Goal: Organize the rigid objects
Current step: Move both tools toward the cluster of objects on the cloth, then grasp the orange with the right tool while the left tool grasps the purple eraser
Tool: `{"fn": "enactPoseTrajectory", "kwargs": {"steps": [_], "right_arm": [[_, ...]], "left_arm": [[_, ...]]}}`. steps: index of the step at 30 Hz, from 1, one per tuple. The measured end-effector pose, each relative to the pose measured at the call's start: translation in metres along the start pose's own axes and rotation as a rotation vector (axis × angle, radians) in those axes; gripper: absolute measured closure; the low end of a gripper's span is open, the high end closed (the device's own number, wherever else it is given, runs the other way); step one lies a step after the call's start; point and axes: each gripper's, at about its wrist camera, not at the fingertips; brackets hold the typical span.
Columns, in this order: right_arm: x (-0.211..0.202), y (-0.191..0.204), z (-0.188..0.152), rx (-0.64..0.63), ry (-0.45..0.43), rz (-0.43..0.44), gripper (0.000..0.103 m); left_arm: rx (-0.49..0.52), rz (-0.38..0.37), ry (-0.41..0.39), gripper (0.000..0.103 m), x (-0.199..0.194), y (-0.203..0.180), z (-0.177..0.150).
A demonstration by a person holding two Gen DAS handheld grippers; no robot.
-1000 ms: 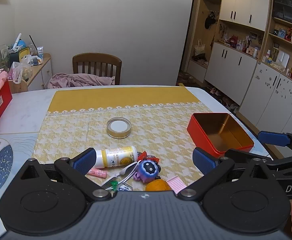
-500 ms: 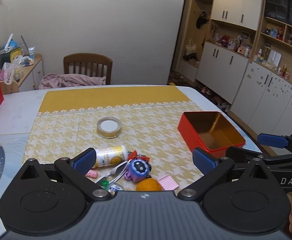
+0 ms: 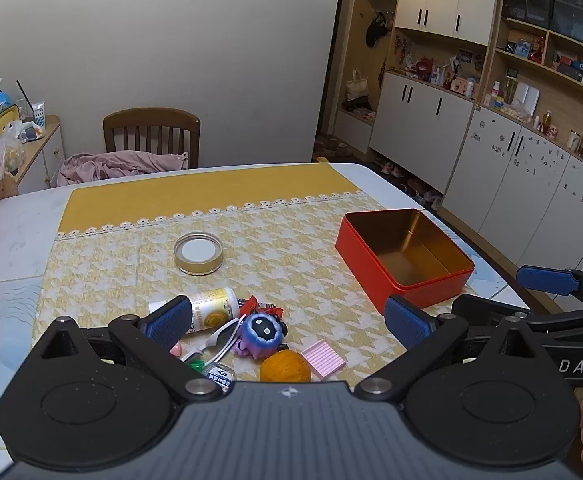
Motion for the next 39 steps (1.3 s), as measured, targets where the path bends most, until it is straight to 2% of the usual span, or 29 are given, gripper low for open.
{"fn": "enactPoseTrajectory", "kwargs": {"steps": [13,17,22,25,32,39], "right_arm": [[0.015,0.02,-0.007,-0.007,0.019,0.025,0.009],[0.027,0.023,-0.011,-0.036,0.06,0.068,0.009],[0.046,0.028,-0.025,-0.132,0.142,0.141,0.015],[0.058,0.028,-0.033,-0.145,0.194,0.178,0.02],[0.079,0.022,-0.044,-0.167,0.268,0.223,0.025],[0.098,0.012,-0.049,-0.21,0.313,0.269,0.036]], "left_arm": [[-0.001,-0.025,0.03,0.0,0.007,0.027,-0.008],[-0.021,0.002,0.049,0.0,0.018,0.042,-0.015],[-0.036,0.035,0.115,0.0,0.042,0.062,-0.033],[-0.039,0.058,0.135,0.0,0.055,0.067,-0.042],[-0.028,0.089,0.186,0.0,0.08,0.063,-0.06],[0.014,0.092,0.222,0.001,0.093,0.048,-0.077]]}}
Point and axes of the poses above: each gripper's, at about its wrist camera, not at the fingertips, and x roughly the way its jaws point, y to its left, z to its top, and after that the axes turned 15 degrees about z, right-handed
